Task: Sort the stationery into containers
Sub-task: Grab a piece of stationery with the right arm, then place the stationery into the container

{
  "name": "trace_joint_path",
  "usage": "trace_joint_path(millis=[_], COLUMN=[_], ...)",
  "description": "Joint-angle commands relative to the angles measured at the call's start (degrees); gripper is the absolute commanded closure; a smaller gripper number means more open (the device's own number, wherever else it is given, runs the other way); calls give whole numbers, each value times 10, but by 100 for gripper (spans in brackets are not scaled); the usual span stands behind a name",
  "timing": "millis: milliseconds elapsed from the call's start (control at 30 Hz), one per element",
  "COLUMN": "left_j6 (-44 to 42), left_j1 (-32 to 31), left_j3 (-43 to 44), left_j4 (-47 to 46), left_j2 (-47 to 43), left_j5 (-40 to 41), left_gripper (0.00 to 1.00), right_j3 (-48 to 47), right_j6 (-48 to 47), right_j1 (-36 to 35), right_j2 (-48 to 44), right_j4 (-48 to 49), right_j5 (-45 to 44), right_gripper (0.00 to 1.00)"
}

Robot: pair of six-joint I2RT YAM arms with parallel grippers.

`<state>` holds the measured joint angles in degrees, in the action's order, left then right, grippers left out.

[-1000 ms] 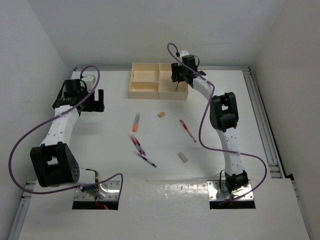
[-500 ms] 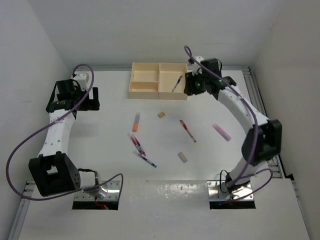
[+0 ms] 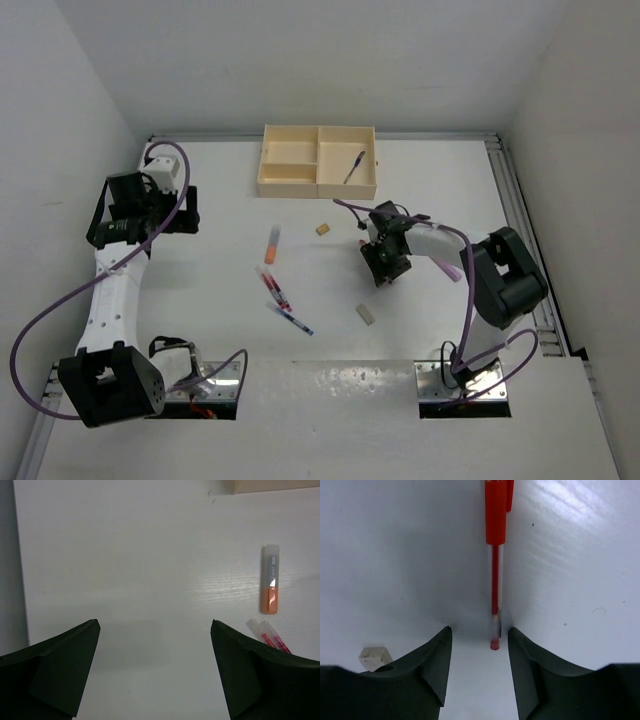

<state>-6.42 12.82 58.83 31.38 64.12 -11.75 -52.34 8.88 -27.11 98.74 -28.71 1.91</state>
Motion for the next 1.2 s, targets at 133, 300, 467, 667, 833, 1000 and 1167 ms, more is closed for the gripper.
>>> trace_joint_path(millis=[133,300,467,667,833,1000,1167], left_j6=[-20,-19,-16,-10,0,3,2], left_j1=[5,5,5,5,5,5,4], left_j3=[-17,-18,-18,-28,-16,-7,-6], left_j4=[0,-7,-14,-51,-62,-68,-72], left_j2=[-27,-19,-8,-5,21,48,59], left_j5=[4,6,16,27,-6,-13,-9], left_gripper=[0,0,0,0,0,0,0], right_j3=[-36,-75,-101,-212,-412,-584,-624], right_j6=[-7,-16,-21,-11,12,33,50], right_j1=[-7,-5,-5,-16,18,64,88], right_j2=[52,93,77,-41,40,186,277], right_j4=[49,32,-4,-8,26,59,141], right_j5=[-38,-36,-22,41,37,-1,5], right_gripper=[53,72,100,100,100,100,100])
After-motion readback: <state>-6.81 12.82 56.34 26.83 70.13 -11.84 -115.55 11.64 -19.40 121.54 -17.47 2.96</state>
